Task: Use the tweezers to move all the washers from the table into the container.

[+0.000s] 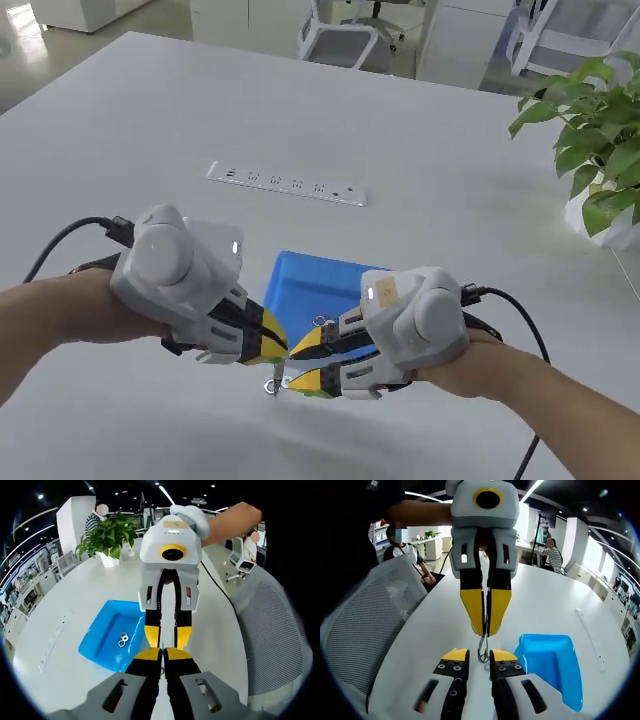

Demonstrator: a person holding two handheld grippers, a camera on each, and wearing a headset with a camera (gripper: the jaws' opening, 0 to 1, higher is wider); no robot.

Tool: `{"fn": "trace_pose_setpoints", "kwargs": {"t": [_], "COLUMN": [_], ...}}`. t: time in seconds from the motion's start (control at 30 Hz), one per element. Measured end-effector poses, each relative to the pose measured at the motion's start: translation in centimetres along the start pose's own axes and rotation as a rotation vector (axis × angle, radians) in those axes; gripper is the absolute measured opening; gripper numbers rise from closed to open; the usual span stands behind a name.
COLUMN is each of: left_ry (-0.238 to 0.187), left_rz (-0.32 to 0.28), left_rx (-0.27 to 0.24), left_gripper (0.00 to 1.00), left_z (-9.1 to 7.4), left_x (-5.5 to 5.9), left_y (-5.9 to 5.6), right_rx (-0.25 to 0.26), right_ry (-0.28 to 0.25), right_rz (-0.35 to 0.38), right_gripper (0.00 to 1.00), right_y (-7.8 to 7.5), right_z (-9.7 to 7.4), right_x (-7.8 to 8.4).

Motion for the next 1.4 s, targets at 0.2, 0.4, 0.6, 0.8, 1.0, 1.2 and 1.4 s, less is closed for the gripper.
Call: {"fn": "trace_pose_setpoints", "kwargs": {"t": [0.2,0.4,0.6,0.8,1.0,1.2,1.4], "left_ry": [0.000,0.003,0.007,0.000,0.000,0.001,0.016], "left_rz": [-0.011,-0.022,-0.027,-0.032,-0.031,-0.041,-0.041], "left_rx": [0.000,-0.004,-0.009,-0.011,-0.012,-0.014,-0.014], "left_gripper": [0.06,0.06,0.06,0.06,0.06,0.06,0.10], "left_z": [-0.1,-0.1,-0.2,-0.1,-0.1,-0.1,-0.4], "left_x": [0.1,0.2,0.4,0.3,0.3,0.4,0.8], "left_y": [0.2,0.1,0.1,0.0,0.0,0.0,-0.2], "right_rx": [-0.017,-0.032,-0.046,-0.047,-0.046,-0.040,-0.036], "right_ry": [-0.008,0.007,0.014,0.018,0.024,0.020,0.023], "right_rz": [-0.003,-0.010,-0.010,0.003,0.015,0.037,0.046], "right_gripper": [0.12,0.08,0.07,0.06,0.05,0.05,0.05], "right_y": [-0.1,-0.5,-0.5,-0.4,-0.5,-0.5,-0.5], "right_z": [0.7,1.2,1.3,1.3,1.3,1.3,1.2], "right_x": [-0.4,-0.4,-0.4,-0.4,-0.4,-0.3,-0.3]}}
Point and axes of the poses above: the centre of the closed fingertips' face, and the gripper's own axes: z roughly forward along the fingers, y roughly to its left, x roughly out of its underside, the point moved 6 cm from there along -z, roughly backward along the fingers, and after that the axes turned 13 degrees about x, right-handed, at the moved point
